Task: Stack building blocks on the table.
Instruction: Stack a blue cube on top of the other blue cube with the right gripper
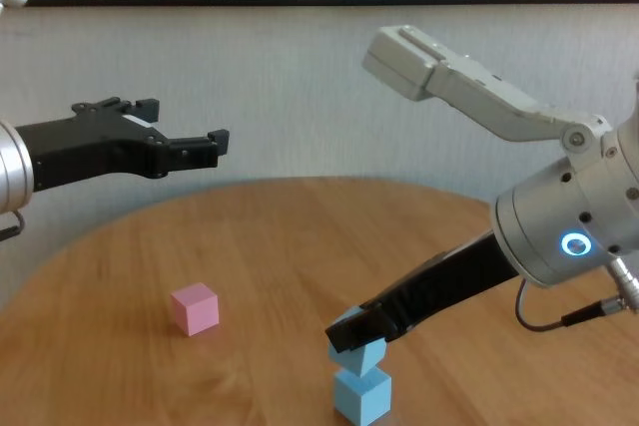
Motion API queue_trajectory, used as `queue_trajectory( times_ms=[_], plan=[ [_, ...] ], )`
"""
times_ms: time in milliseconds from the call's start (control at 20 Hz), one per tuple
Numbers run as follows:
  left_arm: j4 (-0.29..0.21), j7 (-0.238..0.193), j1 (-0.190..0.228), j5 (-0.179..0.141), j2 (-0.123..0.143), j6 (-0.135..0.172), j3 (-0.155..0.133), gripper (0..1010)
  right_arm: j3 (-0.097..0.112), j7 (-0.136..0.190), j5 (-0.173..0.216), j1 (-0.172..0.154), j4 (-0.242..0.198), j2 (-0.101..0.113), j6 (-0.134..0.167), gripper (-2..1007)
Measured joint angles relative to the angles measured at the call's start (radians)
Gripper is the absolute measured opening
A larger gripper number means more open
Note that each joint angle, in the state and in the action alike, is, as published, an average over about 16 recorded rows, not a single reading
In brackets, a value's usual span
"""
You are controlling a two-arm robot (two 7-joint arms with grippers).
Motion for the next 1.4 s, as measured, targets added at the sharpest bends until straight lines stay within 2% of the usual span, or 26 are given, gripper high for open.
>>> queue_trajectory(
  times_ms=[600, 1400],
  plan=[
    [0.0, 0.0, 0.0, 0.0, 0.0, 0.0, 0.0, 1003, -0.019, -0.012, 0.02, 0.009, -0.004, 0.008, 0.036, 369],
    [0.0, 0.0, 0.0, 0.0, 0.0, 0.0, 0.0, 1003, -0.05, -0.016, 0.032, 0.036, 0.019, 0.011, 0.054, 369]
  ],
)
